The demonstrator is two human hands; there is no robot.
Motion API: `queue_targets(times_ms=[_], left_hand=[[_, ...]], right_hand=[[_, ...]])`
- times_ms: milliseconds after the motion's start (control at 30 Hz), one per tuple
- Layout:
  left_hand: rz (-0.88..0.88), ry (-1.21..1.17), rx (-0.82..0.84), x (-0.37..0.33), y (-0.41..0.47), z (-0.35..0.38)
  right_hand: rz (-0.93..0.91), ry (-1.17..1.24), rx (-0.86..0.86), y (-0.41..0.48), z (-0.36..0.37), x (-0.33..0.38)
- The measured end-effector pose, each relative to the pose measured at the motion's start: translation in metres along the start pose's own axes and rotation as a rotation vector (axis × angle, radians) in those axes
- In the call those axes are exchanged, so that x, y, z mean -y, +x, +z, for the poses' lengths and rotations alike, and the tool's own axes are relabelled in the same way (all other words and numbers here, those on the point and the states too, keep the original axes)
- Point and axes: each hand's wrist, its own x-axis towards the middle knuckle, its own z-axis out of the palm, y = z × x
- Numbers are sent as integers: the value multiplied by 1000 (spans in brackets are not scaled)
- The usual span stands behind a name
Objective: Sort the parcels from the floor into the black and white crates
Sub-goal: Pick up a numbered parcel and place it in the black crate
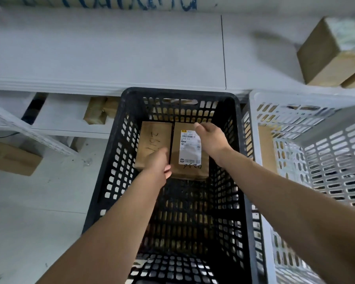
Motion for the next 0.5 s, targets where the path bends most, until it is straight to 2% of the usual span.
queue_targets(times_ms=[67,133,367,500], left_hand=[[187,38,-42,-14,-22,1],[369,24,22,-31,-51,6],[872,176,453,-62,-165,24],[1036,267,729,-53,-225,24]], right_hand=[[-103,50,9,-26,-13,11],[-190,118,6,-55,-28,22],[-304,524,-229,-148,-93,67],[-348,611,-434,-218,-110,67]])
